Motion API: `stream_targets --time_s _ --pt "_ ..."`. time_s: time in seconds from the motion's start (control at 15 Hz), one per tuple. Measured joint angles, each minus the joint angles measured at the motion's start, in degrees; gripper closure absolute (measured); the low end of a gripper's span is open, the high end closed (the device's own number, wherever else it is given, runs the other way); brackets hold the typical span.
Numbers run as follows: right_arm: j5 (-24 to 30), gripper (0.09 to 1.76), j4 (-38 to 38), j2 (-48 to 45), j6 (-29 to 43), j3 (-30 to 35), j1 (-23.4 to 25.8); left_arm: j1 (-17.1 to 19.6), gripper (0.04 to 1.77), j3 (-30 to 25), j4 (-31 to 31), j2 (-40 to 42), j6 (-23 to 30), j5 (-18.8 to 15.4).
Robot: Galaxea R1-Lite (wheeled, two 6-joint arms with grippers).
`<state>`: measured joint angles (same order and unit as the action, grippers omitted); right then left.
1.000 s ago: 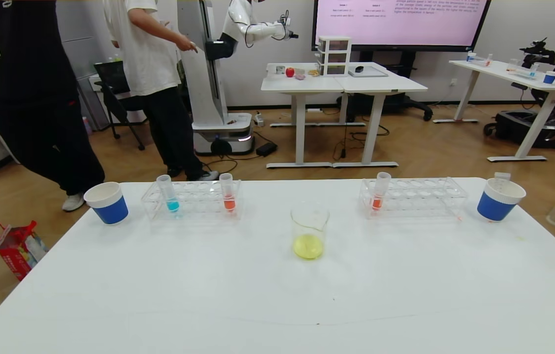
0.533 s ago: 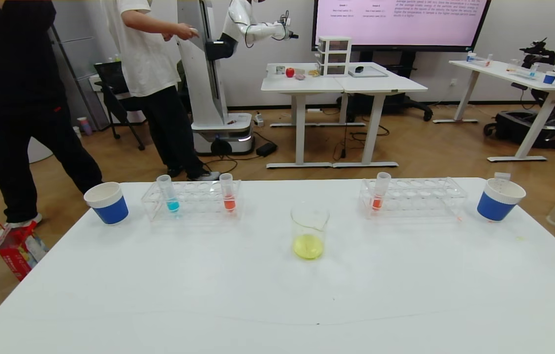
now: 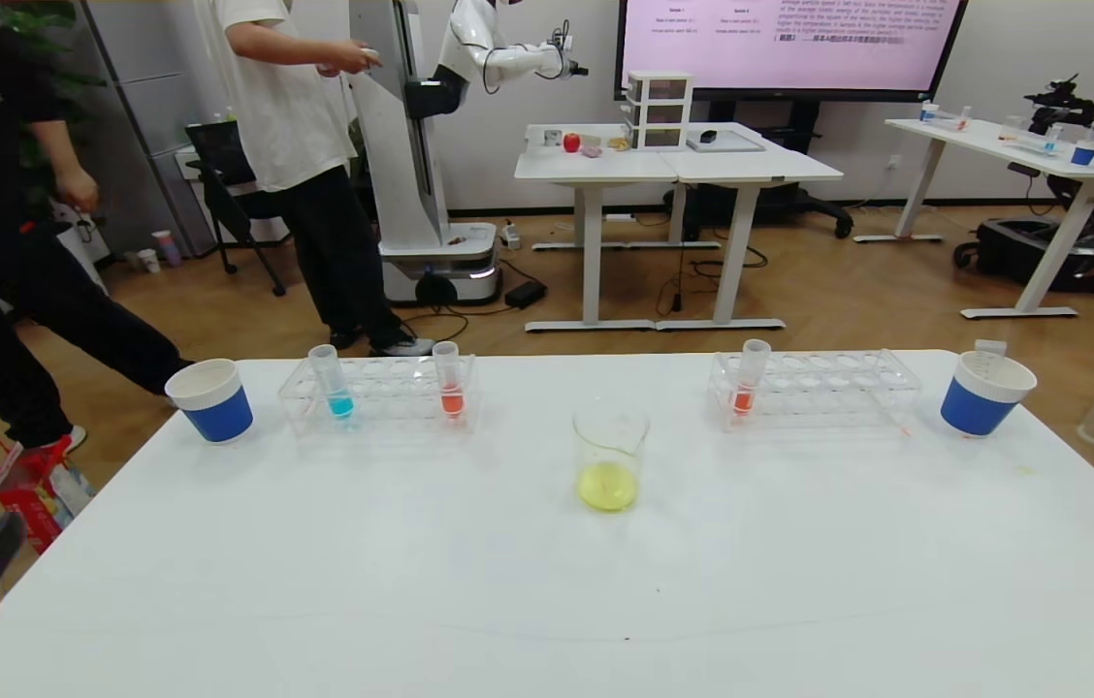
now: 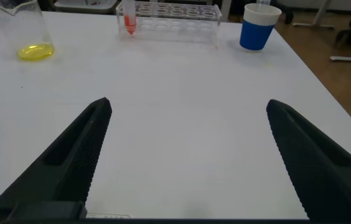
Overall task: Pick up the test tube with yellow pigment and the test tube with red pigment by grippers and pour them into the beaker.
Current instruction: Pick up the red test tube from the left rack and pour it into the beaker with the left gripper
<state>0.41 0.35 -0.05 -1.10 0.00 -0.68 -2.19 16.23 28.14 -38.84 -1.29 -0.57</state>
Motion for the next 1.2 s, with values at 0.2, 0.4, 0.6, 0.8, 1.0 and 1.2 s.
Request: stream_targets --time_s 0.2,0.4,0.6,0.8,1.0,1.2 --pt "0.00 0.11 -0.02 0.00 -0.02 0.00 0.00 -0.41 0.08 1.18 16.02 -18.26 -0.18 0.55" --pt "0.00 0.11 0.00 0.00 0.00 0.00 0.00 -3.43 0.08 3.17 31.21 -36.11 0.61 5.50" --pt "0.00 0.11 0.00 0.00 -0.02 0.00 0.00 -10.64 0.08 7.58 42.37 -52.18 1.34 13.65" --pt "0.00 0.11 0.00 0.00 -0.02 0.00 0.00 -17.92 0.08 14.06 47.02 -64.31 4.23 19.72" --pt "-0.01 0.11 0.00 0.00 0.00 0.00 0.00 -21.48 0.08 18.25 48.41 -71.99 6.46 21.96" --pt "0.00 0.11 0.00 0.00 -0.02 0.00 0.00 -22.71 0.08 20.07 52.68 -77.84 6.39 22.20"
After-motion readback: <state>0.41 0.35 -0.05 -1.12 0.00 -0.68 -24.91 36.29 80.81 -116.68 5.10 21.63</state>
